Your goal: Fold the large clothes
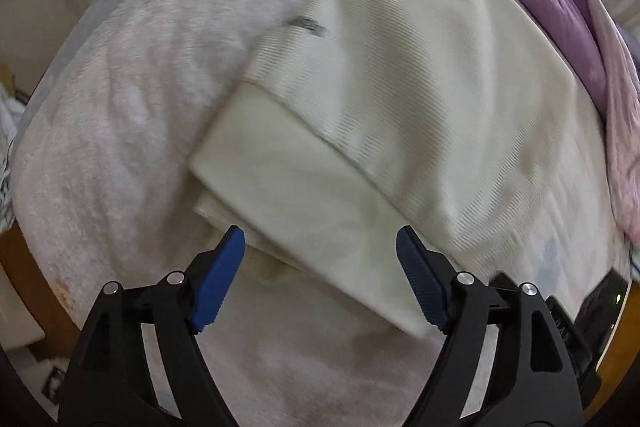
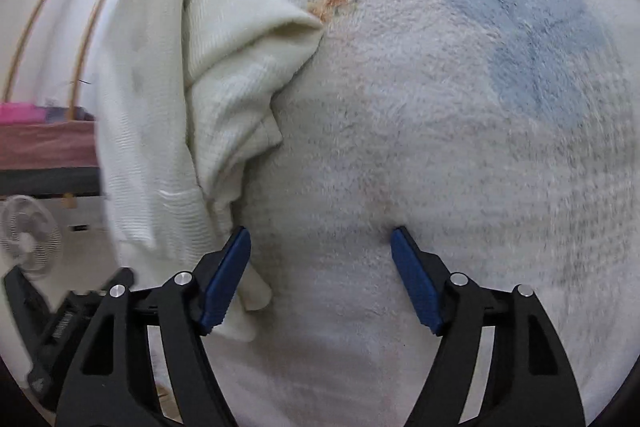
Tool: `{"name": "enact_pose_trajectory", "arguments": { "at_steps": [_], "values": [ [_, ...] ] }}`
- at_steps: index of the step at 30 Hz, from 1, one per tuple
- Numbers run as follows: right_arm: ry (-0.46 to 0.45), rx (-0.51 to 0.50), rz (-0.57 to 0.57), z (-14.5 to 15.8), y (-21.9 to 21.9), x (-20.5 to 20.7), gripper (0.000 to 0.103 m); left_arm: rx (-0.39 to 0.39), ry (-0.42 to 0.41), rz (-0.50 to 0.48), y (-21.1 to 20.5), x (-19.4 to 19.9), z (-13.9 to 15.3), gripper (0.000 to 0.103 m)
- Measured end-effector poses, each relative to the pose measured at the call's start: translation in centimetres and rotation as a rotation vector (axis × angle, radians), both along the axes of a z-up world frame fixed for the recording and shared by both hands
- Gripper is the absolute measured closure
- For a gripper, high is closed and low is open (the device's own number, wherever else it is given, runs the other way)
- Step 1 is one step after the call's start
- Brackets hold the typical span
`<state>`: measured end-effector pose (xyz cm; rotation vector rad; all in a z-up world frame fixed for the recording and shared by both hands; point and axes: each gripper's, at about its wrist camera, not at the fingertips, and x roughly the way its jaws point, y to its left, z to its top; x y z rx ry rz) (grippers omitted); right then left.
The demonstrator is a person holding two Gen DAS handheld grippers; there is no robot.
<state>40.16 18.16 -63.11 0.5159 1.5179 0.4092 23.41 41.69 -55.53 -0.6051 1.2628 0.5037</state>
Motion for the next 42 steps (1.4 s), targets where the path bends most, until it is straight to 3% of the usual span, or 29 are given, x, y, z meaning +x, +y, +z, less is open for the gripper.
{"name": "enact_pose_trajectory", "arguments": {
  "at_steps": [3,9,17,21,25,27,30,36,42],
  "values": [
    [-0.080,-0.019,0.024,2.4,-1.4,-0.1,0.032,0.014,-0.018,-0.059,-2.9,1.3,1.1,0.024],
    [-0.254,-0.007,0.065,9.4,-4.0,-1.6,0.032,0.046,-0.114,-0.156,-8.6,1.6,6.3,0.023],
    [-0.475,-0.027,0.135,19.0,-12.2,-6.1,0.029,0.186,-0.307,-0.222,-18.7,-0.7,17.8,0.019],
    [-0.551,-0.050,0.160,24.9,-16.3,-9.1,0.024,0.299,-0.372,-0.270,-25.2,-3.8,24.2,0.016],
    [-0.632,-0.076,0.173,31.4,-22.2,-12.6,0.022,0.338,-0.424,-0.301,-30.9,-6.9,30.3,0.012],
    [-0.667,-0.085,0.171,33.9,-24.5,-14.1,0.012,0.343,-0.452,-0.311,-33.7,-8.6,33.4,0.012],
    [-0.733,-0.121,0.176,38.7,-28.1,-17.2,0.011,0.368,-0.482,-0.323,-37.0,-10.8,37.4,0.011],
    [-0.814,-0.149,0.131,45.2,-33.0,-21.9,0.010,0.424,-0.520,-0.376,-42.3,-14.0,43.4,0.010],
    [-0.857,-0.186,0.104,49.6,-34.9,-25.4,0.010,0.431,-0.527,-0.406,-44.4,-16.2,46.7,0.010]
  ]
}}
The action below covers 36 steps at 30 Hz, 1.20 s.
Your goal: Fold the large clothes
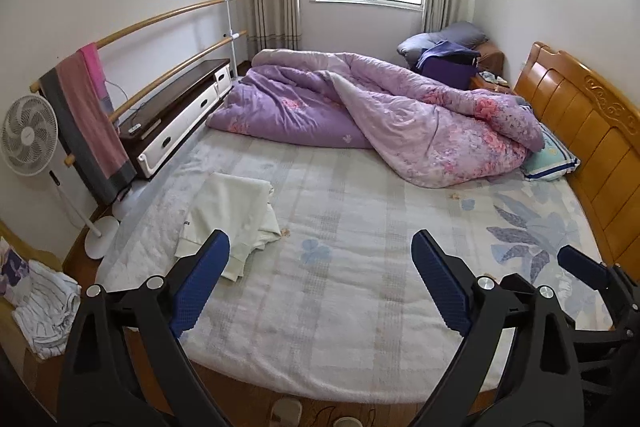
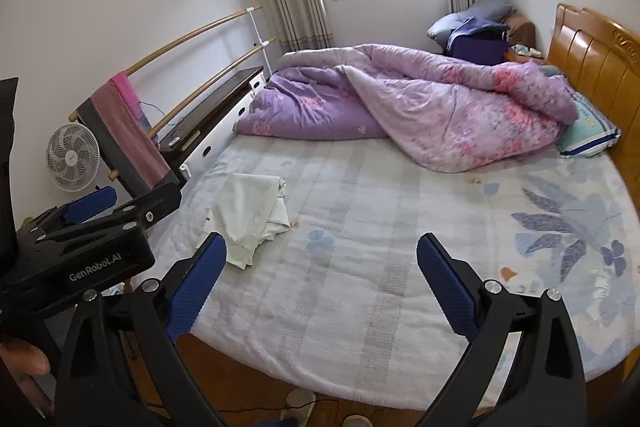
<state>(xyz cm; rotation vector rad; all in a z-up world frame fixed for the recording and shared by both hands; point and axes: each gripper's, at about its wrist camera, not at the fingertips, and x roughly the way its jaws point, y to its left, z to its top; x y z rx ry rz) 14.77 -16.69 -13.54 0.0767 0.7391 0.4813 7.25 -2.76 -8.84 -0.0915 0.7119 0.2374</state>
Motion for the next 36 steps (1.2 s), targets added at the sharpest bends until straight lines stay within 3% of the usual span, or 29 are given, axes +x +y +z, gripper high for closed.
{"name": "enact_pose_trajectory", "arguments": {
  "at_steps": [13,23,36],
  "values": [
    [-0.078,0.002,-0.080,5.3,2.0,-4.0,0.010,0.031,-0.071,-0.065,2.5,-3.5,5.4,0.010],
    [-0.119,-0.007,-0.112,7.9,4.0,-5.4,0.010,0.023,-0.104,-0.094,4.6,-5.1,7.0,0.010],
    [-0.147,-0.020,-0.137,8.9,4.8,-6.5,0.010,0.029,-0.146,-0.123,5.0,-5.8,8.3,0.010]
  ]
}}
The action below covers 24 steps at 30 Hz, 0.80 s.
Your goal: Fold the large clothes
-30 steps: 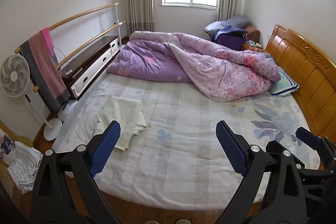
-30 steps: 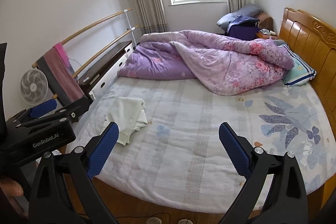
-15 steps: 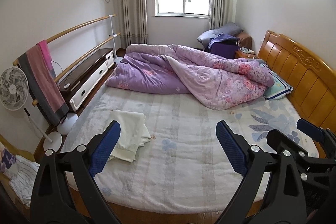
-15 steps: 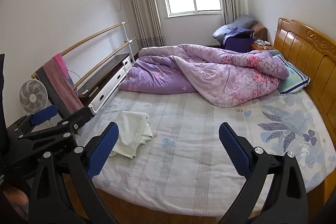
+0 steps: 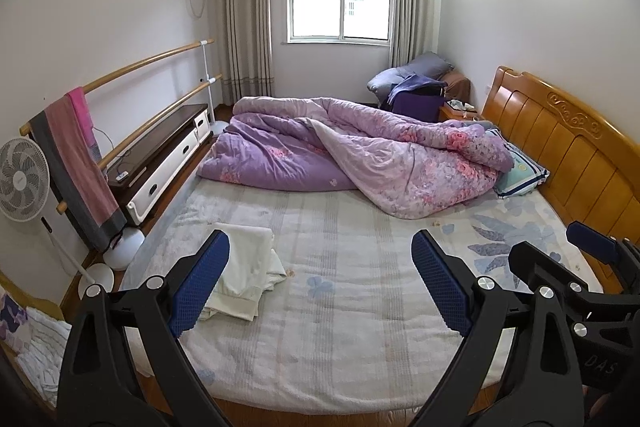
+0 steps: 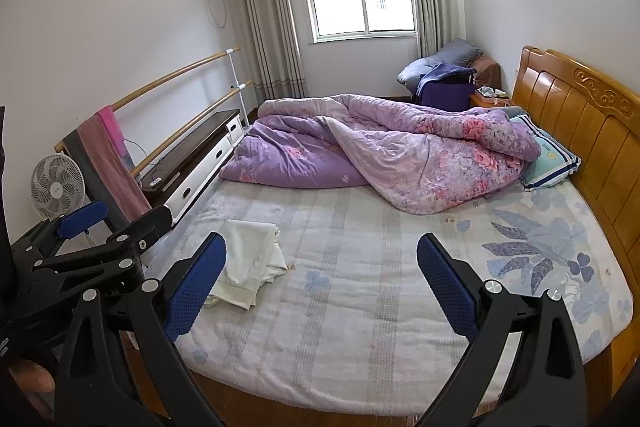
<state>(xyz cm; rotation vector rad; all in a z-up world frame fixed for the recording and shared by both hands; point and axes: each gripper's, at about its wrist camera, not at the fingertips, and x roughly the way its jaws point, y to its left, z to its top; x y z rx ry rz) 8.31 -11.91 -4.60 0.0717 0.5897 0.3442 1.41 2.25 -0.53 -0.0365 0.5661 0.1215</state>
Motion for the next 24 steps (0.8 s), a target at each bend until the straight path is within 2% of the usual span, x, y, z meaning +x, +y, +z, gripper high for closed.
{"name": "enact_pose_trajectory", "arguments": {
  "at_steps": [24],
  "values": [
    [-0.012,-0.010,-0.011,0.2,0.2,-0.1,0.010,0.015,-0.018,0.004,-0.2,0.8,0.4,0.010]
  ]
}}
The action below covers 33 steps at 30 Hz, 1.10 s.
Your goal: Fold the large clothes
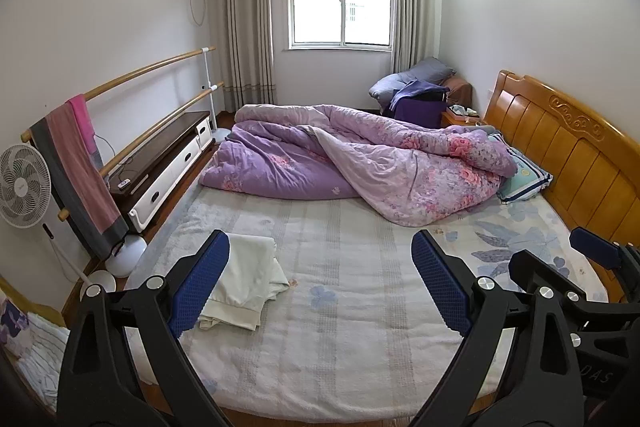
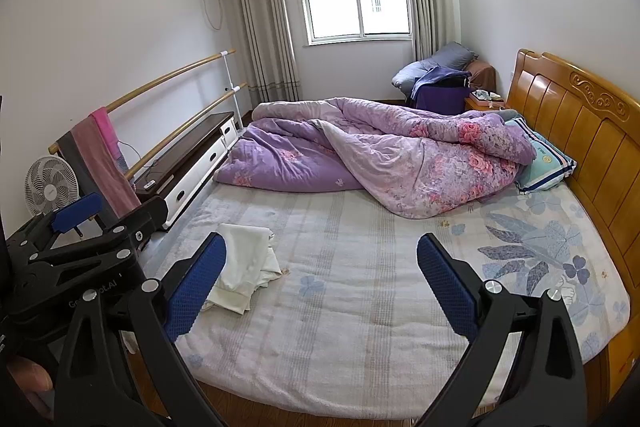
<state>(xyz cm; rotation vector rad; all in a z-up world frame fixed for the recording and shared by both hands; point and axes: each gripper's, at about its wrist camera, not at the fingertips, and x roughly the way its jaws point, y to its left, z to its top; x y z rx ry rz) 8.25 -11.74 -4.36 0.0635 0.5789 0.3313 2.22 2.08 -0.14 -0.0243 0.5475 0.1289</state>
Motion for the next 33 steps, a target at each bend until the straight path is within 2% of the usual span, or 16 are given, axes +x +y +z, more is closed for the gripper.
{"name": "enact_pose_trajectory", "arguments": {
  "at_steps": [18,25,33],
  "values": [
    [0.003,-0.003,0.001,0.2,-0.4,0.2,0.010,0.000,0.010,0.009,1.1,0.9,-0.4,0.010],
    [0.003,0.001,0.000,0.2,-0.6,0.2,0.010,0.032,-0.025,0.005,0.8,0.6,-0.5,0.010],
    [0.004,0.001,-0.001,0.2,-0.7,0.3,0.010,0.023,-0.018,-0.002,1.1,0.8,-0.5,0.010]
  ]
}}
